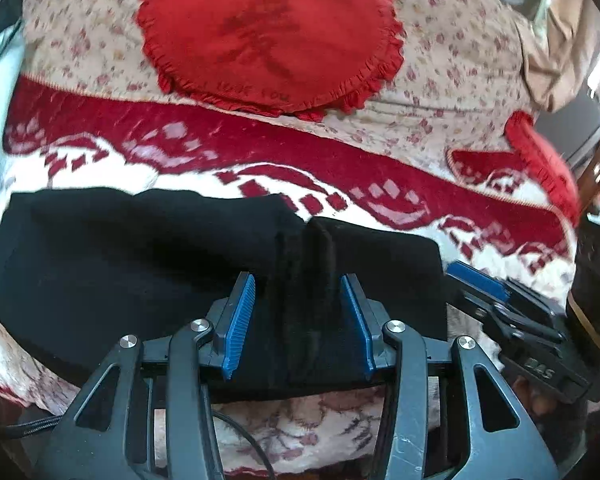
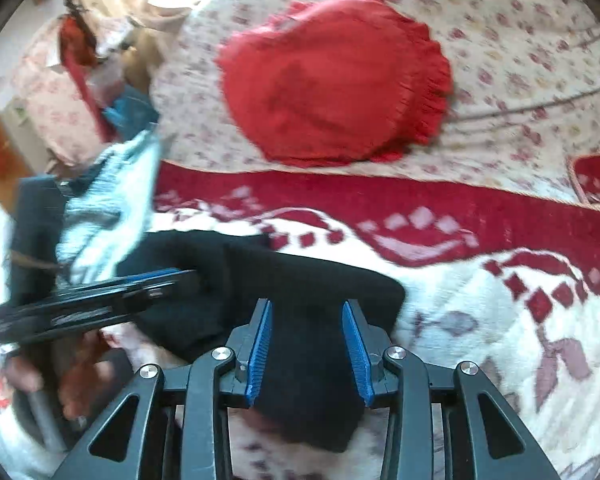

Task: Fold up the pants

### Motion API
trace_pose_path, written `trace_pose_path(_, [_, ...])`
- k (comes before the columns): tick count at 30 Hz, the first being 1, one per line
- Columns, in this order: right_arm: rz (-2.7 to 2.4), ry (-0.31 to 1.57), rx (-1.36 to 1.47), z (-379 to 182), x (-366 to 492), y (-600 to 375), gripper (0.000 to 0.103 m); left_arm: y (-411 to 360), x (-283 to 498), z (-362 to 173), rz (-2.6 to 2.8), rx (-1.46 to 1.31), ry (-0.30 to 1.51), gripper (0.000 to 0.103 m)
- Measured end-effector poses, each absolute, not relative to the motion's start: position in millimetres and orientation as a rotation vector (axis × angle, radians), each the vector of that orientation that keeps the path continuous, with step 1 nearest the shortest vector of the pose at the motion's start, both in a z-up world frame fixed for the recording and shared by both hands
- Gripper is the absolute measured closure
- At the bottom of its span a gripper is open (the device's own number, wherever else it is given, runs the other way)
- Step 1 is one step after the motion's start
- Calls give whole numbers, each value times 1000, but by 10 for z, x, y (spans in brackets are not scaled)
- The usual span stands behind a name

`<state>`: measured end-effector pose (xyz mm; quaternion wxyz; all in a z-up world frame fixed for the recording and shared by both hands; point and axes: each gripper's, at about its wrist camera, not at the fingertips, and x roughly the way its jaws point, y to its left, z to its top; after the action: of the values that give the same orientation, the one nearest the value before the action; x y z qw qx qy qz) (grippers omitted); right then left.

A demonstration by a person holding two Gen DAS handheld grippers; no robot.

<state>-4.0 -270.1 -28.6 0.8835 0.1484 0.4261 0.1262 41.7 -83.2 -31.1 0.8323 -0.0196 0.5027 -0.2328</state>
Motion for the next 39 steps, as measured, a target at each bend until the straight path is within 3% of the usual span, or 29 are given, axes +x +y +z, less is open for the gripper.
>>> trace_pose_path(8, [280,932,235,-579,183,-2618,69,-1011,553,-713,-344,28,1112,57])
trace_pose_path(18, [312,912,212,-308,-258,-2625,70,-970,464,-696,-341,10,1114,56])
trace_pose_path(23, [306,958,167,-477,-485,-2553,69,-973,443,-709,-336,6,1110,56])
trace_pose_path(39, [274,934,178,-281,-204,-2586,69,-968,373,-706,-329,9,1111,56])
